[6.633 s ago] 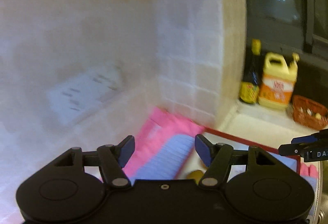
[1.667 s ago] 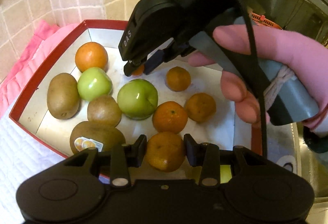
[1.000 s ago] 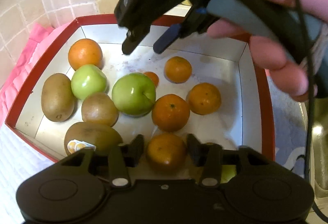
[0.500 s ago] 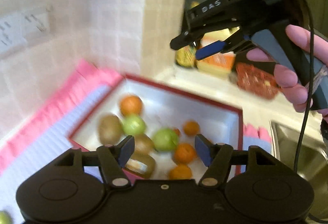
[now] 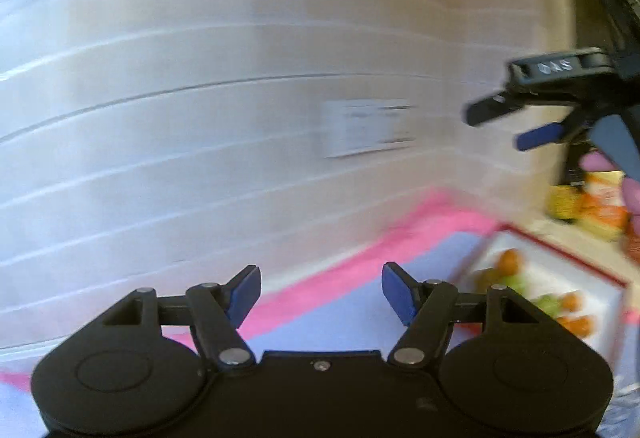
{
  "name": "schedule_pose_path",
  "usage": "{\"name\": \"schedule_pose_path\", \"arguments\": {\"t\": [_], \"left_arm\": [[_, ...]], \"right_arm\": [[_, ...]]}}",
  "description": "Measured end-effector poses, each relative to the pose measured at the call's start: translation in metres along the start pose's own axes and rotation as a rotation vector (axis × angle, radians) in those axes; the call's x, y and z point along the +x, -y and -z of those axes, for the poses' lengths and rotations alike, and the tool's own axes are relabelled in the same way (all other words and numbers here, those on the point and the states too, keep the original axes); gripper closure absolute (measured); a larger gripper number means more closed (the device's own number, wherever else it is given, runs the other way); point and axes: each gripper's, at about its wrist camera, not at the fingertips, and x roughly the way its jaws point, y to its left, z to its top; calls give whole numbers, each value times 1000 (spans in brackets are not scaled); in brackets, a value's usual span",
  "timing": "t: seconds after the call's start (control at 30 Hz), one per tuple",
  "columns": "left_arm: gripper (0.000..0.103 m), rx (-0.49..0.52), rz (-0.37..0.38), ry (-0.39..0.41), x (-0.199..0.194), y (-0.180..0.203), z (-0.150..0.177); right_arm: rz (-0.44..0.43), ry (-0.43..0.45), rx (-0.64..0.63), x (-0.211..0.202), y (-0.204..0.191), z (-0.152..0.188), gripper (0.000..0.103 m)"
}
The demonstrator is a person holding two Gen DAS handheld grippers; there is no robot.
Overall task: Organize fruits
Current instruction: 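Return both tools to the fruit on the mat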
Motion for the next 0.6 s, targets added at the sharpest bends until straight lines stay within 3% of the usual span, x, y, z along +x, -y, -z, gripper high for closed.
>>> {"name": "schedule_pose_path", "arguments": {"t": [0.1, 0.27, 0.43, 0.6], "left_arm": [[23, -14, -129, -17, -16, -45, 5], [23, -60, -262, -28, -34, -103, 21], [23, -108, -262, -130, -13, -120, 51], [23, -122, -247, -253, 19, -115, 95]], "right_arm": [[-54, -60, -24, 32, -36, -2, 7], [-110, -126, -78, 82, -91, 8, 6], [-114, -216, -140, 127, -127, 40, 6], [-102, -380, -213, 178, -142, 95, 7]]}}
